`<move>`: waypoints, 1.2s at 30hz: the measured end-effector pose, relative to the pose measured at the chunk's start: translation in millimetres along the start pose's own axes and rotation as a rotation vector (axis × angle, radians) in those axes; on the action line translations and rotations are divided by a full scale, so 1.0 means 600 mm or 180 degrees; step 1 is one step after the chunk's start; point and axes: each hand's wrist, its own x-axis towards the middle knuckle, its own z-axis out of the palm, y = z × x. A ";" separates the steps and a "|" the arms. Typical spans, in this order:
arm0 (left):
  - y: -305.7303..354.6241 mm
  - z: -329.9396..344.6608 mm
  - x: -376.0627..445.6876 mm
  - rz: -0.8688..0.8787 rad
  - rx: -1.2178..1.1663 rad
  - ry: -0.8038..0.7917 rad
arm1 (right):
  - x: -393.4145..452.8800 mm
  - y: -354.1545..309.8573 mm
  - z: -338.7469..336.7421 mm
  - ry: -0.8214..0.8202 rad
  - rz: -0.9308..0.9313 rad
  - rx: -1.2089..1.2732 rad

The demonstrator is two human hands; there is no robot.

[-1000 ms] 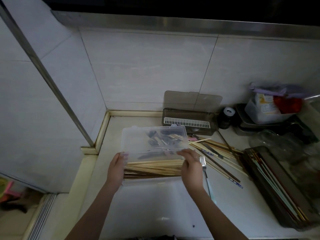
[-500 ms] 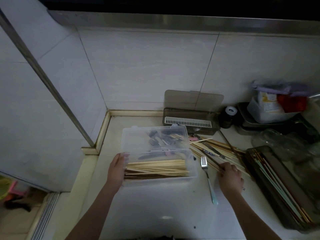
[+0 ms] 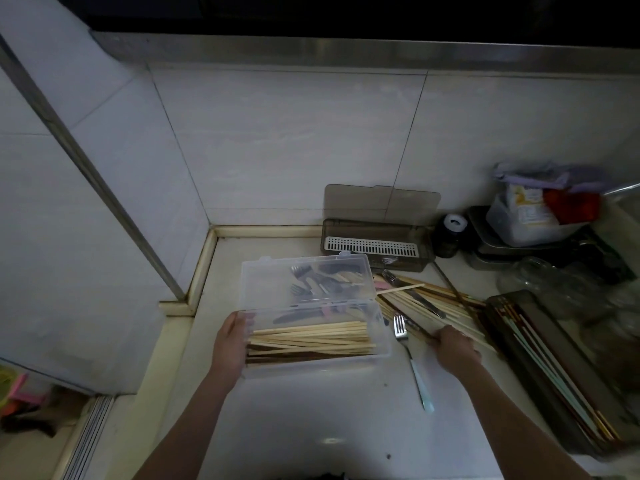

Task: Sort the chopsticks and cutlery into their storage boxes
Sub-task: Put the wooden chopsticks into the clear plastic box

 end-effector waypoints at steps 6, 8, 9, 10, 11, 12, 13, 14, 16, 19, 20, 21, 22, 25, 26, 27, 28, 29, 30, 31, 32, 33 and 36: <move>-0.002 0.001 0.003 -0.0057 -0.0051 0.0027 | -0.030 -0.018 -0.020 0.0817 -0.0418 0.0333; -0.003 0.000 0.004 -0.0045 -0.0022 0.0013 | -0.044 -0.027 -0.027 0.1015 -0.0406 0.0223; -0.003 0.000 0.004 -0.0027 -0.0025 0.0002 | -0.051 -0.032 -0.030 0.1164 -0.0368 0.0079; -0.002 0.000 0.004 -0.0017 -0.0021 -0.0005 | -0.057 -0.038 -0.034 0.1316 -0.0322 -0.0064; 0.000 0.000 0.004 -0.0007 -0.0020 -0.0011 | -0.063 -0.042 -0.036 0.1448 -0.0287 -0.0144; 0.001 0.000 0.003 0.0007 -0.0016 -0.0013 | -0.068 -0.046 -0.037 0.1552 -0.0267 -0.0168; 0.002 0.001 0.002 0.0021 -0.0013 -0.0016 | -0.071 -0.049 -0.037 0.1628 -0.0268 -0.0169; 0.003 0.001 0.001 0.0023 -0.0002 -0.0021 | -0.074 -0.051 -0.036 0.1691 -0.0273 -0.0170; 0.002 0.000 0.000 0.0046 -0.0002 -0.0044 | -0.078 -0.052 -0.031 0.1827 -0.0242 -0.0220; -0.005 -0.001 0.004 0.0043 0.0006 -0.0051 | -0.080 -0.045 -0.026 0.2025 -0.0024 -0.0257; -0.006 -0.001 0.005 0.0031 0.0021 -0.0052 | -0.080 -0.041 -0.025 0.2045 0.0079 -0.0207; -0.006 -0.001 0.006 0.0027 0.0024 -0.0041 | -0.079 -0.037 -0.026 0.2030 0.0167 -0.0124; -0.006 -0.001 0.006 0.0021 0.0013 -0.0032 | -0.078 -0.033 -0.026 0.1992 0.0207 -0.0024; -0.004 -0.001 0.005 -0.0001 -0.0062 -0.0081 | -0.078 -0.035 -0.022 0.1881 -0.0105 0.0362; -0.005 -0.001 0.007 -0.0028 -0.0084 -0.0087 | -0.080 -0.043 -0.021 0.1894 -0.0283 0.0482; -0.008 -0.001 0.009 -0.0054 -0.0102 -0.0088 | -0.084 -0.055 -0.019 0.1913 -0.0453 0.0589; -0.009 -0.002 0.011 -0.0079 -0.0104 -0.0088 | -0.091 -0.069 -0.018 0.1941 -0.0641 0.0676; -0.012 -0.002 0.014 -0.0098 -0.0097 -0.0086 | -0.098 -0.086 -0.016 0.1983 -0.0877 0.0740; -0.014 -0.002 0.014 -0.0110 -0.0076 -0.0081 | -0.107 -0.102 -0.013 0.2019 -0.1154 0.0790; -0.015 -0.002 0.015 -0.0115 -0.0069 -0.0080 | -0.116 -0.120 -0.011 0.2002 -0.1442 0.0831; -0.016 -0.002 0.016 -0.0129 -0.0058 -0.0080 | -0.126 -0.139 -0.008 0.1900 -0.1727 0.0851; -0.016 -0.003 0.015 -0.0139 -0.0063 -0.0081 | -0.134 -0.156 -0.006 0.1733 -0.1994 0.0839; -0.008 -0.001 0.010 -0.0165 -0.0083 -0.0063 | -0.149 -0.195 0.004 0.1204 -0.2523 0.0497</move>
